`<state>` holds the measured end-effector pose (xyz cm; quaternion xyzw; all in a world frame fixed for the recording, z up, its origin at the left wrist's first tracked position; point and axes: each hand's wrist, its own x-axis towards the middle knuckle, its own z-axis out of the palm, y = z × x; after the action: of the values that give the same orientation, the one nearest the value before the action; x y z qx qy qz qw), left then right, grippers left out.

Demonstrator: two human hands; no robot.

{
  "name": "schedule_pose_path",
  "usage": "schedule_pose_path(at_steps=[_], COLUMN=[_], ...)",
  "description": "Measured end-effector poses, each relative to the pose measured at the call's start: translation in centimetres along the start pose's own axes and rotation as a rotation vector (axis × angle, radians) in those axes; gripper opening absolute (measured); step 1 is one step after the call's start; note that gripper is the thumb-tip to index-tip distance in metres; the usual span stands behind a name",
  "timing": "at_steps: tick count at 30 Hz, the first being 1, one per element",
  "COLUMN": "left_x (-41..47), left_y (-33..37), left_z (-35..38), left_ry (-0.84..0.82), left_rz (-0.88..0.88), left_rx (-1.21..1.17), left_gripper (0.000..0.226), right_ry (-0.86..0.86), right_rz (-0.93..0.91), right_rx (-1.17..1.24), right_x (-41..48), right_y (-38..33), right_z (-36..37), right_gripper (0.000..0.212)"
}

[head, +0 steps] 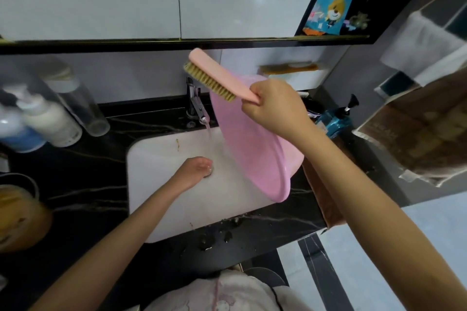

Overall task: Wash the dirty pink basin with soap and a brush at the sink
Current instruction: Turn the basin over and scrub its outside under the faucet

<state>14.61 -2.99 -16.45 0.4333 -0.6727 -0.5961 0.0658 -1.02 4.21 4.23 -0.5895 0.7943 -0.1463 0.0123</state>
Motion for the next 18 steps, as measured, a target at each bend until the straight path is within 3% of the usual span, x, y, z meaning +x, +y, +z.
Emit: schedule_pose_path(at_steps=[4,7,10,12,15,18], left_x=[-2.5,-5.8,-8.2,-9.4,-10.7,-11.6], left_y=[2.6,5.4,6.8,8.0,10.1,10.6], left_z=[0.0,1.2,3.2,4.8,6.5,7.5], left_ry=[-0.077,-0.099,-0.055,0.001,0.236,0.352], left_rz=[0.186,0.318,0.402,0.357,0.206,0.145], left_rx=[-0.007,-0.212,-0.441,-0.586,-0.659,-0.698], left_gripper=[0.017,0.020,0.022,0.014,0.025,0.035], right_ry=[-0.011,0.001,0.000,0.013,0.039,0.137], right_rz=[-0.017,-0.002,0.071,0.094,0.127,0.088], right_rx=[-0.099,-0.164,-0.242,-0.247,-0.179,-0.086], right_x=[-0.4,-0.2,0.3,0.6,0.7,-0.3], right_y=[-2.3,-4.4,-5.9,-6.4,-6.4,-5.7], right_z=[0.5,1.9,3.3,3.8,4.1,3.7], right_gripper=[0.011,0.022,0.014,0.012,0.013,0.021])
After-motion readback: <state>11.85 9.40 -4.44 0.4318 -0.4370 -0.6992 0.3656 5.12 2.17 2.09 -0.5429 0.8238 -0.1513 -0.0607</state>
